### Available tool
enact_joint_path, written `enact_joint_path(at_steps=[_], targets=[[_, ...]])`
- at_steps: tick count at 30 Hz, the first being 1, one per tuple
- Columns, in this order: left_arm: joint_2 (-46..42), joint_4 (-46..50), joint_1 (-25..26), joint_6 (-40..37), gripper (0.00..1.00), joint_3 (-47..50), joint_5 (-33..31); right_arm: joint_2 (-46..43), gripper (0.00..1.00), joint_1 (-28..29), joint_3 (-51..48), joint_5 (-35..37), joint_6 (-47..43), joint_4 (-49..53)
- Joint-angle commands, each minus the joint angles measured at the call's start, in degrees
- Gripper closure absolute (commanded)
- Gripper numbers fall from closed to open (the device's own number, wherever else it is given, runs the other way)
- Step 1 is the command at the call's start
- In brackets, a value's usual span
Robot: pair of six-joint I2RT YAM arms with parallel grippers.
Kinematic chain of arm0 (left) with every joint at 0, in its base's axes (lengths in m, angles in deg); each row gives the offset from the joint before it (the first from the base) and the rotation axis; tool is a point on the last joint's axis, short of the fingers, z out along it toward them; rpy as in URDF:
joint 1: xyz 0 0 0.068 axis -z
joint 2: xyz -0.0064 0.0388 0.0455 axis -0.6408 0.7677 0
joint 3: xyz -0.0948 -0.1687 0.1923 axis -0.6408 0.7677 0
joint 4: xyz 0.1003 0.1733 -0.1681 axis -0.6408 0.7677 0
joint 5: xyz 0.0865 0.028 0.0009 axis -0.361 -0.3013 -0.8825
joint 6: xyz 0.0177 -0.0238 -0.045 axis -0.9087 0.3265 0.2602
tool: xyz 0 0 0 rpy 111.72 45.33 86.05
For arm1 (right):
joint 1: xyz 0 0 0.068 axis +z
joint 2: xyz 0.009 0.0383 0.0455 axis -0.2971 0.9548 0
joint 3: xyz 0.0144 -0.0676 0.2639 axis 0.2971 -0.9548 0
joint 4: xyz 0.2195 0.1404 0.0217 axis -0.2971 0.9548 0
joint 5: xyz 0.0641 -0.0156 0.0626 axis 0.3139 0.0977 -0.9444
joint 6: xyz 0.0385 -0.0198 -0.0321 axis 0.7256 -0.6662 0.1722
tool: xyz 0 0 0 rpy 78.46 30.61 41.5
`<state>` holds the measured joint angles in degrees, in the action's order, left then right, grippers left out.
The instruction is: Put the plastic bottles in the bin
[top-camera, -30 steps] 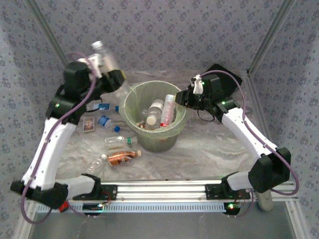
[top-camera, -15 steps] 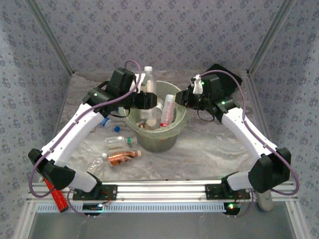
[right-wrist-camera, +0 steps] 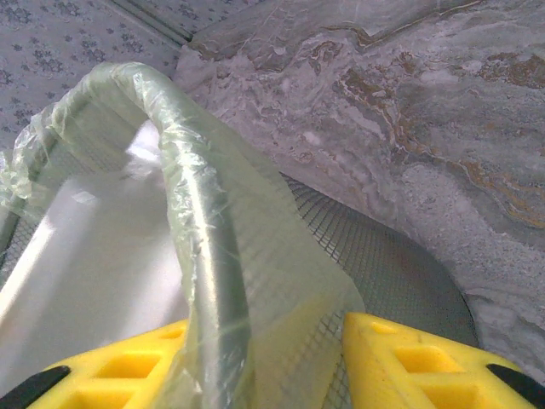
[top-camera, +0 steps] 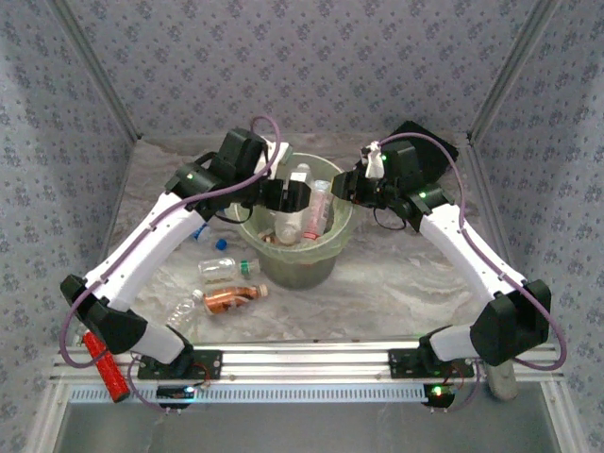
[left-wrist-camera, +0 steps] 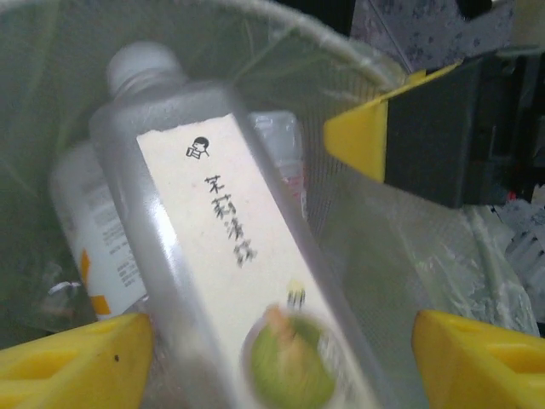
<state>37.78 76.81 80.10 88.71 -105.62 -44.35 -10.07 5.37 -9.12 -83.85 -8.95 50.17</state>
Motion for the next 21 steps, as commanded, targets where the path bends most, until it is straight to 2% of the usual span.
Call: enact_joint_path(at_steps=[1,6,12,21], targets=[[1.76,-2.11,-0.02,-1.8,0.25,-3.45,-3.57,-0.6,0.54,0.74,1.3,0.24,-0.67,1.74],[5.15,-1.52,0.02,-2.74,0.39,-4.64,-7.0,-0.54,0.54,0.86,1.2,0.32,-0.63,1.54],[6.28,-3.47,0.99,-1.1,0.52,0.08,-2.31,-0.08,0.54,0.72,1.06,0.4,-0.76,1.29],[6.36,-4.86,1.98,-0.68,0.54,1.96,-1.6,0.45,0.54,0.72,1.3,0.05,-0.54,0.72]])
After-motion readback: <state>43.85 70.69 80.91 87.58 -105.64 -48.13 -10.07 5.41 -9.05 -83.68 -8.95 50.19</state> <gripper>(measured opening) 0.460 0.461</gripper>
